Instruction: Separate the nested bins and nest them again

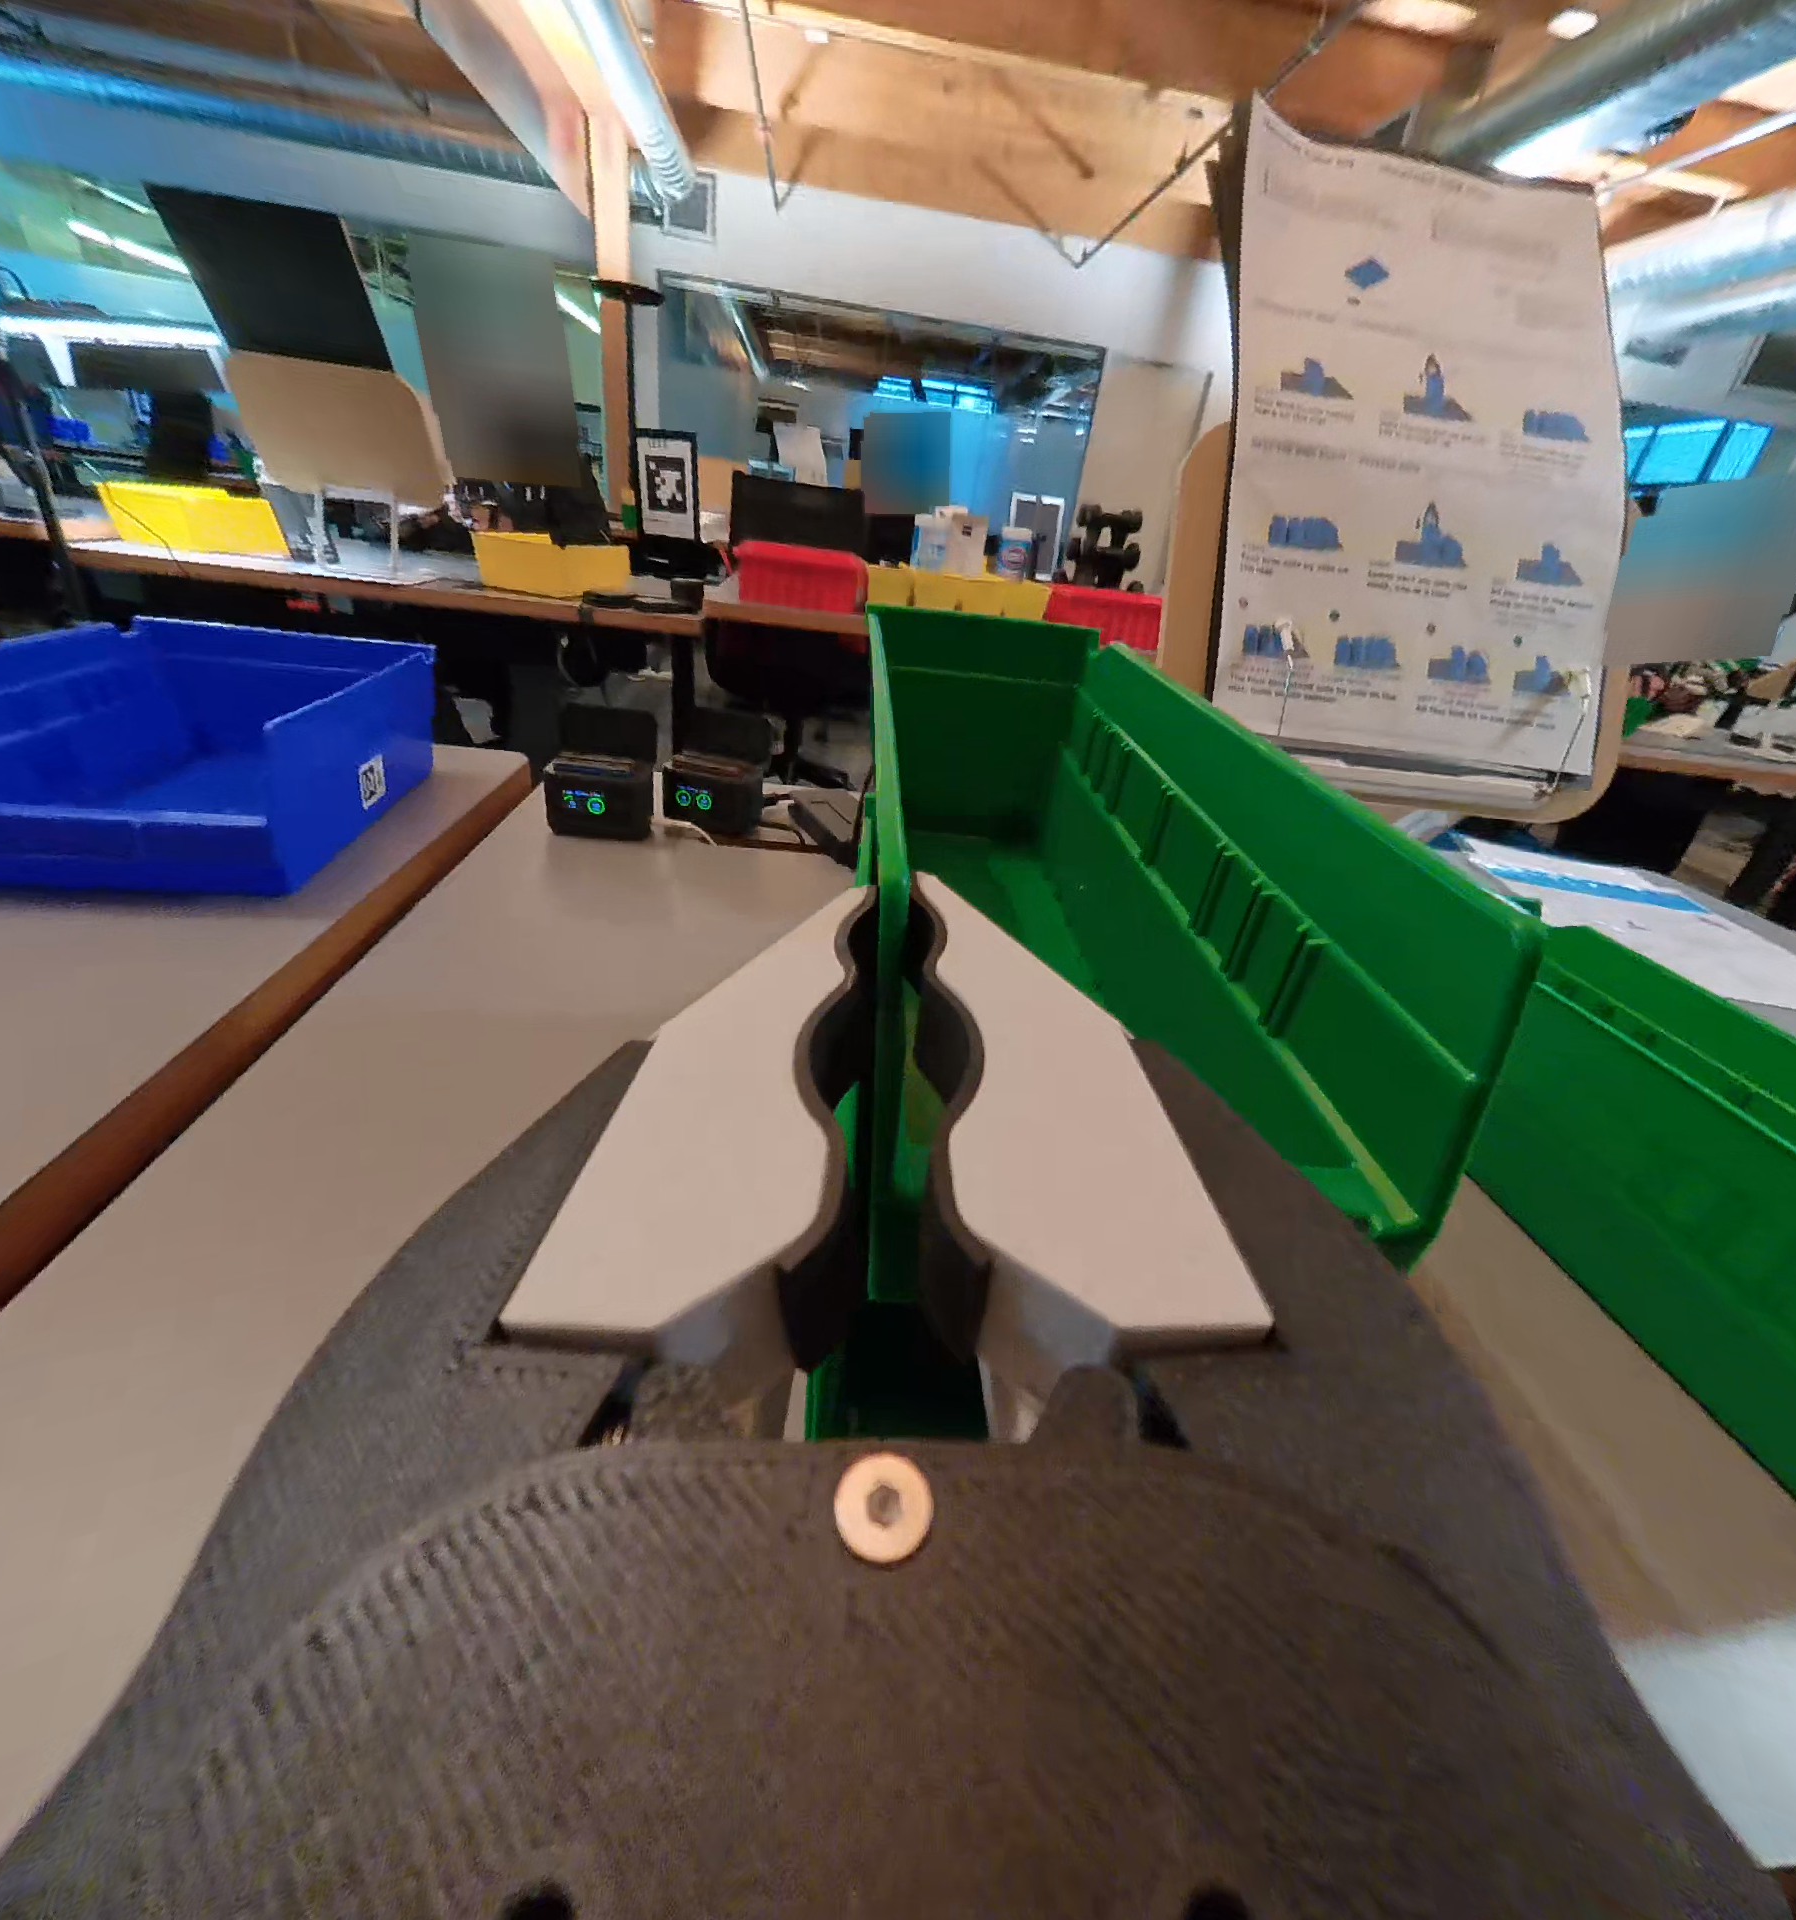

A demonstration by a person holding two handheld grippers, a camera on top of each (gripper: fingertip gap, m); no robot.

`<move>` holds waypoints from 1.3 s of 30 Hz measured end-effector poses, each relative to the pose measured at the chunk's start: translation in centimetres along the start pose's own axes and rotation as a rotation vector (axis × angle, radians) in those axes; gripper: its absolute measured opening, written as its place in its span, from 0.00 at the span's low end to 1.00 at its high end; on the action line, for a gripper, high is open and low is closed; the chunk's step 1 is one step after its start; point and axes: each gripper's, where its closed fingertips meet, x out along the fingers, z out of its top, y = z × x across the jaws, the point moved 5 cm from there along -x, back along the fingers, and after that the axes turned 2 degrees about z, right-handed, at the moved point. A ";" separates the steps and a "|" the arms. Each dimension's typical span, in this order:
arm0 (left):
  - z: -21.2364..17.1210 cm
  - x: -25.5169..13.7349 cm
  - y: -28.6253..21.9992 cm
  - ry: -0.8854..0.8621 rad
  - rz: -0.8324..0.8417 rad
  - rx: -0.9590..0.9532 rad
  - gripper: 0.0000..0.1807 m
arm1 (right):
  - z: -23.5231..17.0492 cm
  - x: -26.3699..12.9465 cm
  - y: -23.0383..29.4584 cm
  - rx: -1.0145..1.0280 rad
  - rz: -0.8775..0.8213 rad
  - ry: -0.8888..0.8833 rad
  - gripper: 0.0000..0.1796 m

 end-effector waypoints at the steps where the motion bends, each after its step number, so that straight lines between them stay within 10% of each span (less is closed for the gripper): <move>1: -0.2 0.0 0.0 0.010 0.004 0.011 0.00 | 0.0 0.0 0.0 -0.001 0.000 0.000 0.11; 30: -4.9 -1.6 -0.9 0.071 0.060 0.072 0.00 | 0.6 -1.3 -5.8 0.113 -0.239 -0.075 0.15; 34: -4.6 -2.6 -1.3 0.062 0.086 0.044 0.10 | -2.2 -1.0 -9.2 0.297 -0.332 0.035 0.32; 39: -4.2 -4.7 -3.0 0.017 0.121 0.056 0.22 | -5.7 1.1 -9.8 0.430 -0.283 0.213 0.30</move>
